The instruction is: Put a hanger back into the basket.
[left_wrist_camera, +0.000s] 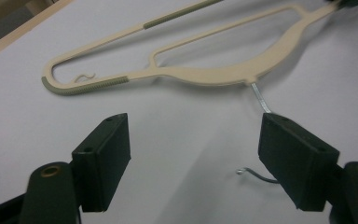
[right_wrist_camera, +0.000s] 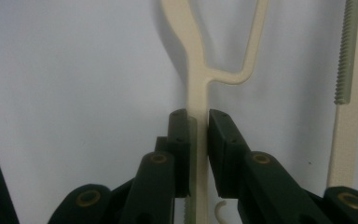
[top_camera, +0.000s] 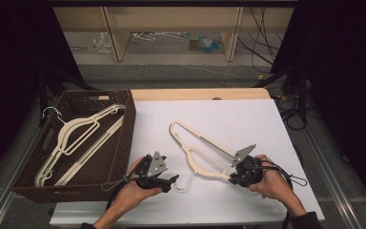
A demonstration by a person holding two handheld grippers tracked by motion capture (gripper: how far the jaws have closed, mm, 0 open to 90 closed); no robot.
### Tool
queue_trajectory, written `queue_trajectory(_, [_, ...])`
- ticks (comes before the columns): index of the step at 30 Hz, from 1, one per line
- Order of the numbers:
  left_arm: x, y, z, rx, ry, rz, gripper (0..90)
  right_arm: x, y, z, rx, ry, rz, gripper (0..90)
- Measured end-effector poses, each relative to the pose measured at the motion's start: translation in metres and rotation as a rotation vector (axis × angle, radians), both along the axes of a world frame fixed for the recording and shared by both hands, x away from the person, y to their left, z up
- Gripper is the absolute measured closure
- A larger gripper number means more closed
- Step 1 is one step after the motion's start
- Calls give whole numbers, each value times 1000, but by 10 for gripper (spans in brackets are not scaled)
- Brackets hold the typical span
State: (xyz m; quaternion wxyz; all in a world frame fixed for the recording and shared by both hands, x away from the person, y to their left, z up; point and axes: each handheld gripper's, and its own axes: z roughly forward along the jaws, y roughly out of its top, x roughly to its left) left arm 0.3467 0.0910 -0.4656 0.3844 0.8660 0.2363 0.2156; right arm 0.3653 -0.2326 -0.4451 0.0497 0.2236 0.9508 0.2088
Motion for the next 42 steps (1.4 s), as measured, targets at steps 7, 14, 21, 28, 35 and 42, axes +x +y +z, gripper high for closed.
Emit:
queue_trajectory(7, [22,-21,-14,133,-57,-31,274,-2,0,6,1,-2,6,799])
queue_trajectory(14, [31,-38,-22,170,-102,-96,276,-4,0,10,4,-3,9,798])
queue_trajectory(21, [35,-51,-24,206,-148,-166,257,-5,1,10,1,-1,10,798])
queue_trajectory(28, [35,-58,-18,256,-225,-277,268,-4,0,11,11,-1,16,797])
queue_trajectory(35, [32,-63,-8,269,-321,-430,406,-3,-4,10,26,21,25,797])
queue_trajectory(42, [33,-65,-1,313,-334,-533,618,-3,-5,10,40,21,35,797])
